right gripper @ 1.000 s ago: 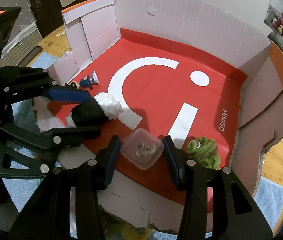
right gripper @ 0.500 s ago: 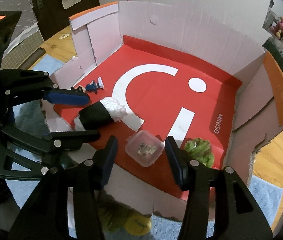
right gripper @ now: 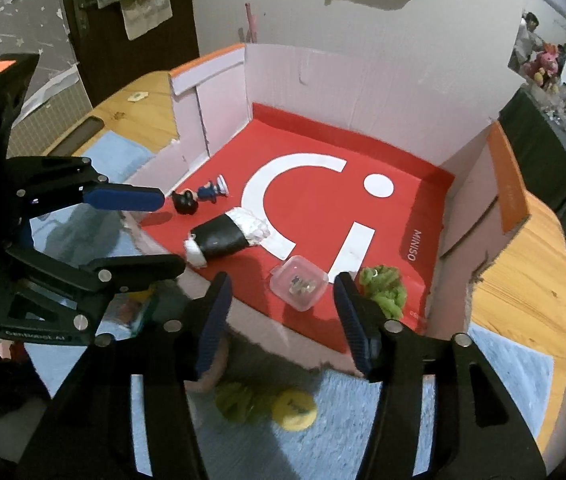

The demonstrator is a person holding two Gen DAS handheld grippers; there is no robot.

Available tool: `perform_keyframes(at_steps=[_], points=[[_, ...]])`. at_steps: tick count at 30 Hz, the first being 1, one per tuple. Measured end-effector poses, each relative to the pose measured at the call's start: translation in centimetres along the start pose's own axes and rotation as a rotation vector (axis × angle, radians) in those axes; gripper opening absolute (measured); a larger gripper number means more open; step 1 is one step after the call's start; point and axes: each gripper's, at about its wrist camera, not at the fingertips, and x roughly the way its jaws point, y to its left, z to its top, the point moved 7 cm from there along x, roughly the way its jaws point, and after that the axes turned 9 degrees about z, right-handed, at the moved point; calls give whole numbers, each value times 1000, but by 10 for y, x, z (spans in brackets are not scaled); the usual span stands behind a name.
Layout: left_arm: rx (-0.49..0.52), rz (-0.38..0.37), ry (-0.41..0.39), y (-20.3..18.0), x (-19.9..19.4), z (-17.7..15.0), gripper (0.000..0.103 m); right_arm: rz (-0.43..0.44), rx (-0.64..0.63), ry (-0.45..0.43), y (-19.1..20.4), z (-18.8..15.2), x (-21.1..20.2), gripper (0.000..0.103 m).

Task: Organize objects
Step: 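Open the left tool releasing the figurine while the right tool releases the clear box, then withdraw both tools from the box back over the towel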

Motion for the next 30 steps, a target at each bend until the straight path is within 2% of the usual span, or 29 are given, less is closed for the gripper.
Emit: perform_keyframes(at_steps=[3, 7, 10, 15, 18, 21, 25, 30], points=[[-20, 2, -28, 2, -14, -3, 60, -8, -2, -26, 6, -1, -12, 58], [-45, 11, -71, 4, -34, -7, 60, -19, -5, -61, 16, -3, -26, 59], [-68, 12, -98, 5, -49, -11, 63, -27, -5, -93, 23, -6, -37, 65], [-96, 39, -144, 7, -69, -17, 66, -44, 7, -145, 32, -14, -57, 66], [-117, 46, -170, 7, -81, -22, 73, -61, 17, -178, 37, -21, -67, 70], [-119, 65, -201, 4, -93, -28, 74, -72, 24, -207, 42, -29, -77, 72], [-122, 86, -234, -2, -102, -35, 80, -94, 34, -241, 47, -40, -86, 73], [-129, 96, -244, -8, -104, -45, 82, -115, 55, -283, 50, -54, -93, 74]])
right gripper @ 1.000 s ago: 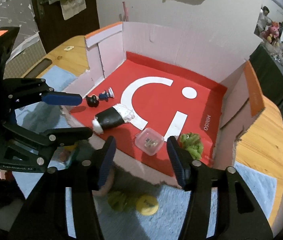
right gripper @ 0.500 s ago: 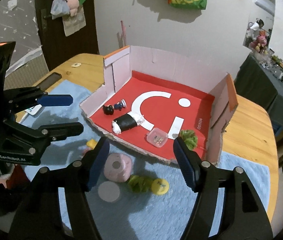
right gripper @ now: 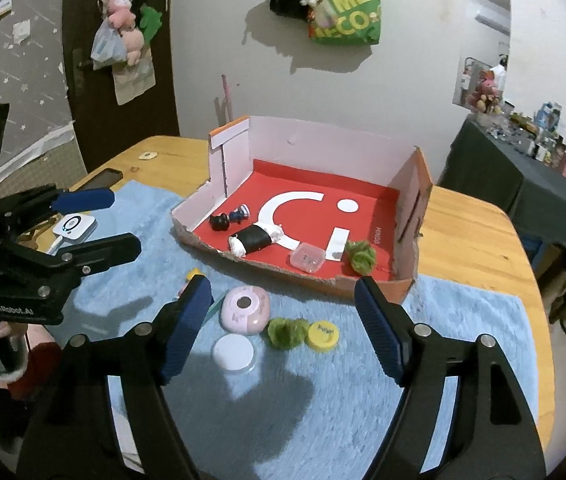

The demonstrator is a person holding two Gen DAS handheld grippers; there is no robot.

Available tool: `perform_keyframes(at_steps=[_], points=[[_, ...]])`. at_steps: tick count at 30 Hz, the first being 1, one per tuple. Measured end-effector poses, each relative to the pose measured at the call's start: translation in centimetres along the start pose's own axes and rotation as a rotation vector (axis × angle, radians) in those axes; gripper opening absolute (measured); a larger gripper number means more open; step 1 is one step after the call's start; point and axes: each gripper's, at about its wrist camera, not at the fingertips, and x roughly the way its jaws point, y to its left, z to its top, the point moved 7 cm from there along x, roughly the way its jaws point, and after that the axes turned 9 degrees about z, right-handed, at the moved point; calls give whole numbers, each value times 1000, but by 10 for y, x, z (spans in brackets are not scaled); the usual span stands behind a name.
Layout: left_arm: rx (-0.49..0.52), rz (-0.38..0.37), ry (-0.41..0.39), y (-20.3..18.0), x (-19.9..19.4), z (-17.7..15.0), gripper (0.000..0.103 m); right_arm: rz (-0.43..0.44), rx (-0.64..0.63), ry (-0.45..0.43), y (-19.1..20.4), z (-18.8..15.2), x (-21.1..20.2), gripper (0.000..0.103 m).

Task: Organize objects
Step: 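Withdraw both tools from the box back over the towel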

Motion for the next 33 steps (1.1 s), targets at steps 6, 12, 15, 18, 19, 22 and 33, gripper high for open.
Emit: perform_keyframes(at_steps=[6, 12, 15, 18, 19, 22, 33], points=[[-23, 16, 10, 0, 1, -15, 87, -33, -3, -26, 2, -10, -8, 79], [-56, 42, 16, 1, 5, -30, 89, -57, -1, -59, 4, -23, -10, 80], [-65, 56, 16, 2, 6, -36, 93, -62, 9, -71, 4, -28, -9, 81], [-72, 61, 8, 1, 6, -39, 96, -69, 18, -80, 3, -32, -9, 81], [-74, 69, 2, 1, 6, -40, 99, -74, 17, -81, 3, -34, -9, 81], [-78, 94, -19, 1, 5, -42, 100, -90, 16, -91, 4, -38, -8, 84], [-121, 132, 29, 10, 19, -67, 103, -108, 61, -84, 0, -61, 6, 85]])
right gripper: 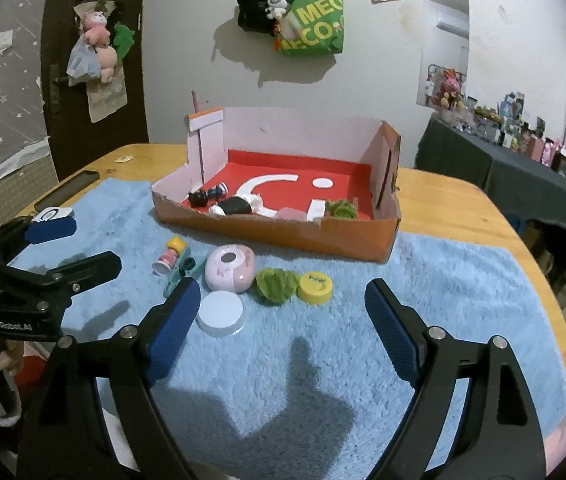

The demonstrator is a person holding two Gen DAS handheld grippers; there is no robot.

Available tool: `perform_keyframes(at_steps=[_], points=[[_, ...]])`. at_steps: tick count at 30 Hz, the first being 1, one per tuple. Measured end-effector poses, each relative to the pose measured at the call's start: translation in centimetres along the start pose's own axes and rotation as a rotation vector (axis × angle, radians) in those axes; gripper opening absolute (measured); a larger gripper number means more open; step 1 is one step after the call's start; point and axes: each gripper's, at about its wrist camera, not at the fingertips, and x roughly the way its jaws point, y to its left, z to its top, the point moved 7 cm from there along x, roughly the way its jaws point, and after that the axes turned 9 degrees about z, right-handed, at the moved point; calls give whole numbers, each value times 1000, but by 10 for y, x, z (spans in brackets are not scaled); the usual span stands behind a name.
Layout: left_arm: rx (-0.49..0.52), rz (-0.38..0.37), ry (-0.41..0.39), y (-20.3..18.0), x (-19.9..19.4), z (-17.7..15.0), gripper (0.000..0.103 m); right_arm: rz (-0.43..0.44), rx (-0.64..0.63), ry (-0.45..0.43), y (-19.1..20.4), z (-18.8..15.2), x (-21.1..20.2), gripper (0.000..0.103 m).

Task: Organize objects
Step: 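Withdraw both tools from the box back over the towel, then move both tools toward the blonde doll figure and the white round lid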

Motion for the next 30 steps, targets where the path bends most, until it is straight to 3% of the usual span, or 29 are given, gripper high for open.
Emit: perform_keyframes(at_steps=[14, 30], points=[[7, -2, 65, -10, 18, -23, 103, 10, 111, 49, -13, -29, 26, 87], [8, 1, 108, 1, 33, -17, 103, 43, 114, 93, -7, -35, 46, 87]])
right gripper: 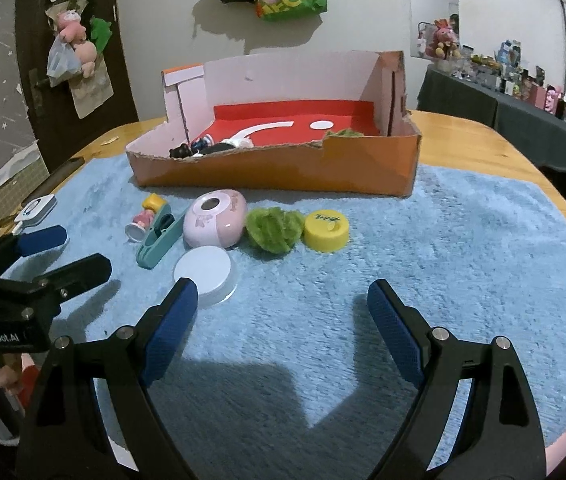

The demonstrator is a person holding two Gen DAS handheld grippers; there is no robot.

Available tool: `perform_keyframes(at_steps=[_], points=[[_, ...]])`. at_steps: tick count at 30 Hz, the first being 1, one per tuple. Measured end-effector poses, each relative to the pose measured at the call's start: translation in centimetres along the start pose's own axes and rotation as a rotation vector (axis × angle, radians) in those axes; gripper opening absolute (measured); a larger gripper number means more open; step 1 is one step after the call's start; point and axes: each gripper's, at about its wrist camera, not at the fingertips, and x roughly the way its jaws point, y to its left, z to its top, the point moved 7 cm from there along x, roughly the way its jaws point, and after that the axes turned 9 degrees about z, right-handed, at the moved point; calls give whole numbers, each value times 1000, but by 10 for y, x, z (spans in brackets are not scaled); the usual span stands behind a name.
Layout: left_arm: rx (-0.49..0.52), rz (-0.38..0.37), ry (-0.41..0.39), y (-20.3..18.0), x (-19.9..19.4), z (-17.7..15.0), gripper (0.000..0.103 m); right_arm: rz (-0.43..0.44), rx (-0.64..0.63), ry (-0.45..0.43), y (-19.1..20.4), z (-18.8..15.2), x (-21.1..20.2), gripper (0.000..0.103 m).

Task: Organize objects
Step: 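Move both tools toward the blonde doll figure and the white round lid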

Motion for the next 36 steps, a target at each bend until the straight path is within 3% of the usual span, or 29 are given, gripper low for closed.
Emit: perform_keyframes(at_steps=[11, 25, 31, 36], points=[[52, -15, 46, 0, 21, 21, 103, 29, -9, 22, 8, 5, 14, 87], [112, 47, 107, 6, 46, 23, 103, 45, -47, 43, 22, 7, 23, 87], [115, 70, 92, 17, 45, 27, 103, 46, -46, 41, 21, 7, 22, 87], [146, 36, 80, 10, 47, 30, 100, 35, -47, 39, 21, 7, 23, 87]])
